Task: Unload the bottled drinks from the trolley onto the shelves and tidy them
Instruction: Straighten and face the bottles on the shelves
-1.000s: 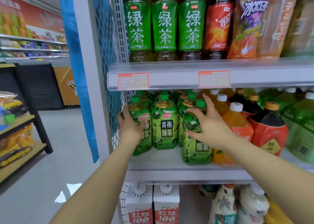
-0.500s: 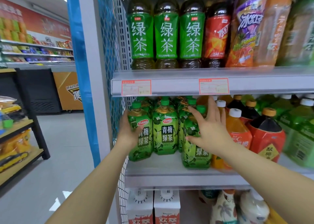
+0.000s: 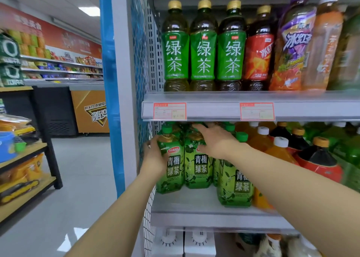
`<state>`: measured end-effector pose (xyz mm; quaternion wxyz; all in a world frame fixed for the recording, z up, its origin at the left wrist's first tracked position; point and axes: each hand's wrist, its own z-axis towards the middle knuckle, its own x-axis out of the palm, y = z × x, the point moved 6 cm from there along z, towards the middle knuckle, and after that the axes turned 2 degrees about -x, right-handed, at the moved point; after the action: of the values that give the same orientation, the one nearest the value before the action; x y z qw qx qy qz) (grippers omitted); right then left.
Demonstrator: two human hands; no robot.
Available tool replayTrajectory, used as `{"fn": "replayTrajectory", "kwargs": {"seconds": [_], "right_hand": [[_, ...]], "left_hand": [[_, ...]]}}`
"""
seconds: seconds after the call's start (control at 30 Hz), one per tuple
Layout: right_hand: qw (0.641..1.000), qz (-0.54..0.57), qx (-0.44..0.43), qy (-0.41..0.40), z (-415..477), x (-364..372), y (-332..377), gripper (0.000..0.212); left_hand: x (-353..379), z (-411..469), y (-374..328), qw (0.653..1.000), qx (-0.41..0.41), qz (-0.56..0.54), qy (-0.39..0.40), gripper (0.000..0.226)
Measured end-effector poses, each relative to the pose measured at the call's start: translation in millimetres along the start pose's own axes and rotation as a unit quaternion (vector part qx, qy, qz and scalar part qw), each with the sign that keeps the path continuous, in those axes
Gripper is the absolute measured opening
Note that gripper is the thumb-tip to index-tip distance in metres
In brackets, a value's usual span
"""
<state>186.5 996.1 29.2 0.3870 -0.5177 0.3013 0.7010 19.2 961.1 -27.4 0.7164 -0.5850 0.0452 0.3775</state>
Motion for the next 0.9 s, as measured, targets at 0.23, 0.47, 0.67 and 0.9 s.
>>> {"fn": "replayTrajectory", "kwargs": {"seconds": [0.23,0.47,0.67,0.9], "right_hand": [[0.995,0.076,0.031,0.065,17.4,35.1,1.6,0.076],[0.998,0.020,0.025,0.062,10.1,26.6,4.6,0.075],[0.996,-0.027,0.018,0.084,-13.0,20.1,10.2,0.075],[0.997,-0.046,-0.025,0.058,-43.0,8.5,15.2,0.072]], "left_hand": [[8.8,12.4,-4.2,0.997,0.016,0.055,0.043,0.089],[1.7,12.2,-4.5,0.994,0.046,0.090,0.043,0.082],[-7.6,-9.5,-10.0,0.991,0.080,0.099,0.033,0.079],[-18.3,-25.5,-15.2,0.986,0.088,0.112,0.085,0.077]]}}
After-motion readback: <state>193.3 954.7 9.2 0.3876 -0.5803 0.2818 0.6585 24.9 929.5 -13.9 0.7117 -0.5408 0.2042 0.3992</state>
